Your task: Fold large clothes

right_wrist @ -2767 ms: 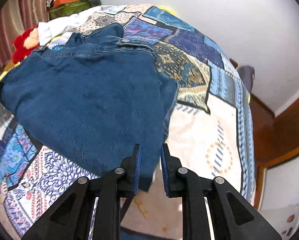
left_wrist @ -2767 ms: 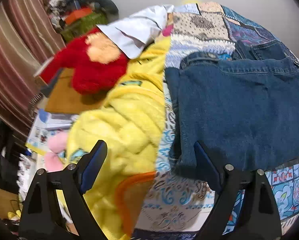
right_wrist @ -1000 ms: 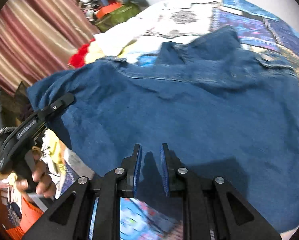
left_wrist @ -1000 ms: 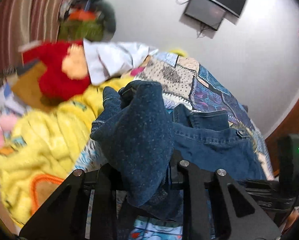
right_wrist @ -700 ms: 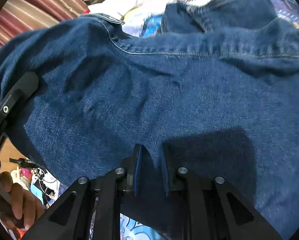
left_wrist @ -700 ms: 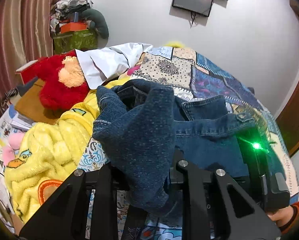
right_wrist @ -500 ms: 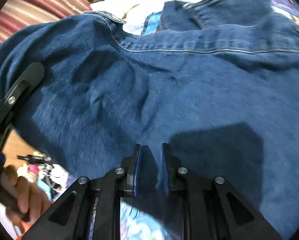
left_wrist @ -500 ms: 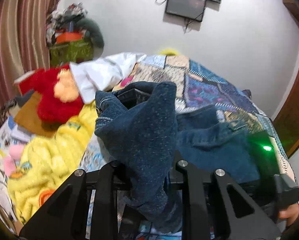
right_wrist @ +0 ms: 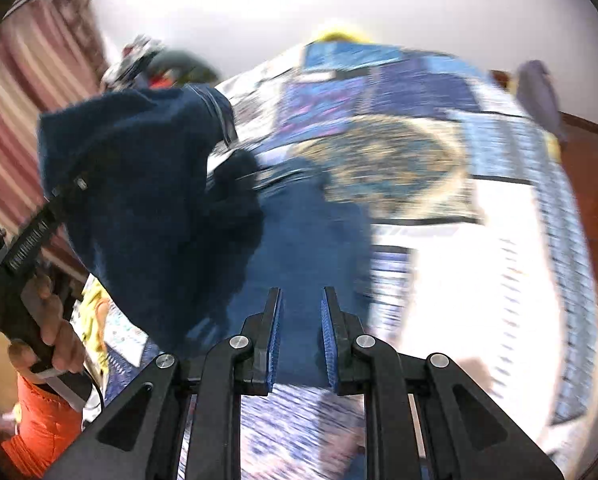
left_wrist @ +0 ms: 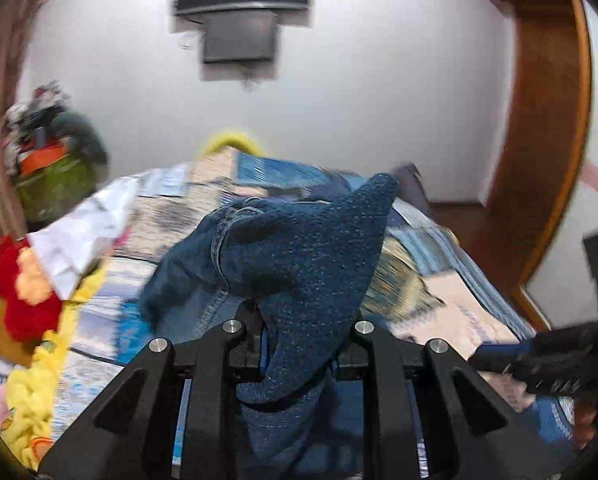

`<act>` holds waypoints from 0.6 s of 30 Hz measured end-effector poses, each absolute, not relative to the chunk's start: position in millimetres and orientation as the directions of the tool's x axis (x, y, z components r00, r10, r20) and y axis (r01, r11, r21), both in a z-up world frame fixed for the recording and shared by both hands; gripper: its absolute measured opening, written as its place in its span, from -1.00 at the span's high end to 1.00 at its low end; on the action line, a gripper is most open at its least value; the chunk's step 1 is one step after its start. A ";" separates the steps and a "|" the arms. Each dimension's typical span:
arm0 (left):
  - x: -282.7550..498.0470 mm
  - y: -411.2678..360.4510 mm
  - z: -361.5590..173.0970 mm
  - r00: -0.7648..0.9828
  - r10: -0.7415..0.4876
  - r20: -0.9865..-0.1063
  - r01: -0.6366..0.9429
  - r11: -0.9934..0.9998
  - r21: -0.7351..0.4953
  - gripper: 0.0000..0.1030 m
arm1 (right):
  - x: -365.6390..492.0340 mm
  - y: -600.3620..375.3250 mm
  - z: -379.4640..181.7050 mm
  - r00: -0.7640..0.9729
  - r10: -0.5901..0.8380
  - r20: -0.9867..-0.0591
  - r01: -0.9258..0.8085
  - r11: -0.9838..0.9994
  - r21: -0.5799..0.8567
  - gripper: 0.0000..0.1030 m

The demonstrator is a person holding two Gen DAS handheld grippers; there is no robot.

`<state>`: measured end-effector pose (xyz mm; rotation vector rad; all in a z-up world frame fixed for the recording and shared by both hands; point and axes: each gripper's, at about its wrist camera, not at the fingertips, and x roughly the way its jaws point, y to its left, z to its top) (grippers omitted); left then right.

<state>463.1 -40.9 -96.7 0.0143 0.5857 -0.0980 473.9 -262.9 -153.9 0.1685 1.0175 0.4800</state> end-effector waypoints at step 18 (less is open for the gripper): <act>413.6 -129.4 -183.2 0.568 -0.209 -0.796 0.394 0.918 0.040 -0.01 | 429.6 -330.5 -165.8 0.461 0.394 -0.795 -0.218 0.919 0.330 0.72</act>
